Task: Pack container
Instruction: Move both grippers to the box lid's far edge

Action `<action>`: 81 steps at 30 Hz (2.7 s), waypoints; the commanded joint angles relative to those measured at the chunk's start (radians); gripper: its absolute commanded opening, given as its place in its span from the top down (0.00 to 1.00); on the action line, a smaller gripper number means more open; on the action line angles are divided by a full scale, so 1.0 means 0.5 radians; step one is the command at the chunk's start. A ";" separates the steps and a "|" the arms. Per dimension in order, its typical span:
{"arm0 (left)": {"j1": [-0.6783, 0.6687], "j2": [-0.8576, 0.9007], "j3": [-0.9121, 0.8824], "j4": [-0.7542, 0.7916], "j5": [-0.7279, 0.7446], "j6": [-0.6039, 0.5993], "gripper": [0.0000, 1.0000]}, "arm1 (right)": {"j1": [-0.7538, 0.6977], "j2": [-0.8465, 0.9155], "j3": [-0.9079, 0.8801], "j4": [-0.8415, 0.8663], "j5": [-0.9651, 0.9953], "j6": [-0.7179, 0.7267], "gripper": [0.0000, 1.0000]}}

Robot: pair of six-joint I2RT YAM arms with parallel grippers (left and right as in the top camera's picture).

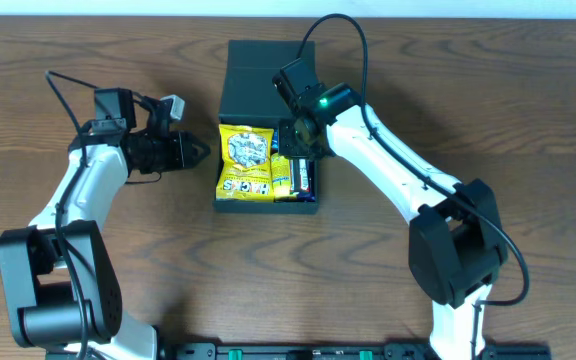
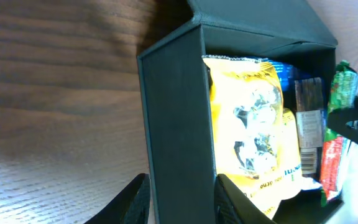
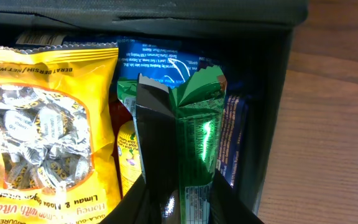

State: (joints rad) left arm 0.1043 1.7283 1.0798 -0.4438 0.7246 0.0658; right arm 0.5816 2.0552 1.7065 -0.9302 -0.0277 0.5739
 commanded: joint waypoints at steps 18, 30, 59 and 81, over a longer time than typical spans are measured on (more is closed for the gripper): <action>-0.006 0.017 0.259 -0.111 -0.169 0.072 0.64 | -0.151 0.031 0.605 -0.311 0.235 -0.195 0.20; -0.005 0.018 0.371 0.047 0.103 -0.079 0.94 | -0.527 0.030 0.659 -0.623 0.092 -0.374 0.99; -0.214 1.215 1.665 -0.276 -0.504 -0.829 0.95 | -0.841 0.806 0.555 0.406 -1.271 -0.504 0.98; -0.242 1.364 1.664 -0.213 -0.342 -0.937 0.95 | -0.751 0.902 0.555 0.630 -1.413 -0.326 0.98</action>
State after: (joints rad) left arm -0.0109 2.3661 1.8938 -0.5617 0.4984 -0.3653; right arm 0.1959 2.4943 1.9656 -0.6228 -0.7071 0.4015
